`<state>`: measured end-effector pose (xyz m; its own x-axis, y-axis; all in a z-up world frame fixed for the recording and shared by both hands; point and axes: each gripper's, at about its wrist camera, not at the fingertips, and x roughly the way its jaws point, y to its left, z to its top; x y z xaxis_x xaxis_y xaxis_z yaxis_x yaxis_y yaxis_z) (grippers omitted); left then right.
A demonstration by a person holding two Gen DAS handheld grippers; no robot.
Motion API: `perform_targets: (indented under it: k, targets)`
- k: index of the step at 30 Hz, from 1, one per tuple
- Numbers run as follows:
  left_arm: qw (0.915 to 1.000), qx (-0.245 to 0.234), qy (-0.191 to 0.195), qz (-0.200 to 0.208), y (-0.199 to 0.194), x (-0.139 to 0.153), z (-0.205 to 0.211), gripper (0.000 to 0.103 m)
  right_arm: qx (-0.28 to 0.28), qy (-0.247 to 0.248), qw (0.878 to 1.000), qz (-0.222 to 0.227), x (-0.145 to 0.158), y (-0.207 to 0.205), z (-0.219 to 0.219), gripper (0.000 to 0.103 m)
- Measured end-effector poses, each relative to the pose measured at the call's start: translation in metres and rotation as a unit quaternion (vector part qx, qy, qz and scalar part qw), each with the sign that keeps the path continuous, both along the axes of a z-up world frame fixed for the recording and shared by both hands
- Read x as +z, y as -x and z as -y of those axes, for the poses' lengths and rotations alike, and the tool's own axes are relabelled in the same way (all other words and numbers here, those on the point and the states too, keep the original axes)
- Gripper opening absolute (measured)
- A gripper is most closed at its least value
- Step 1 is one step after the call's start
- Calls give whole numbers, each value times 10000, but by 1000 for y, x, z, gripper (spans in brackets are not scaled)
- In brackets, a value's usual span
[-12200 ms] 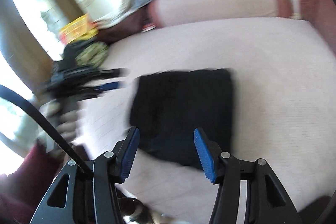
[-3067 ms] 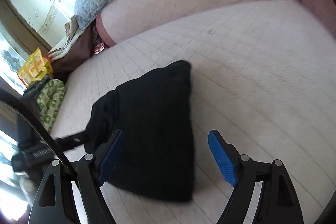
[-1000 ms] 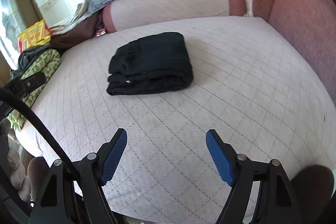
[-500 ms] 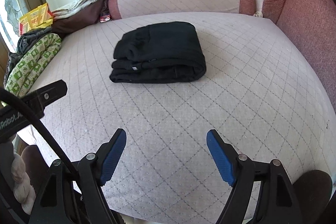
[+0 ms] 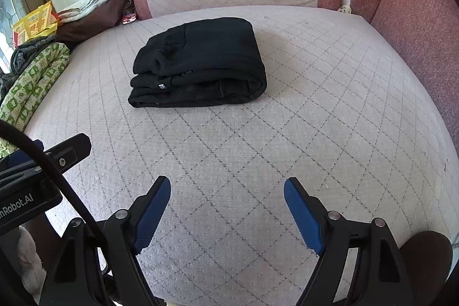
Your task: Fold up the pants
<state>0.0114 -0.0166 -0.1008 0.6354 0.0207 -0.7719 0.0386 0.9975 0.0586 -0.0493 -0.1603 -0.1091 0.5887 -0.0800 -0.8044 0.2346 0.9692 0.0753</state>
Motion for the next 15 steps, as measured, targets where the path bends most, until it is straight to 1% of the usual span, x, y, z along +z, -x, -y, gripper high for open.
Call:
perform_targets:
  k: [15]
  targets:
    - [9995, -37, 90, -308, -8, -14, 0, 103, 74, 175, 9996, -205, -6, -21, -1, 87]
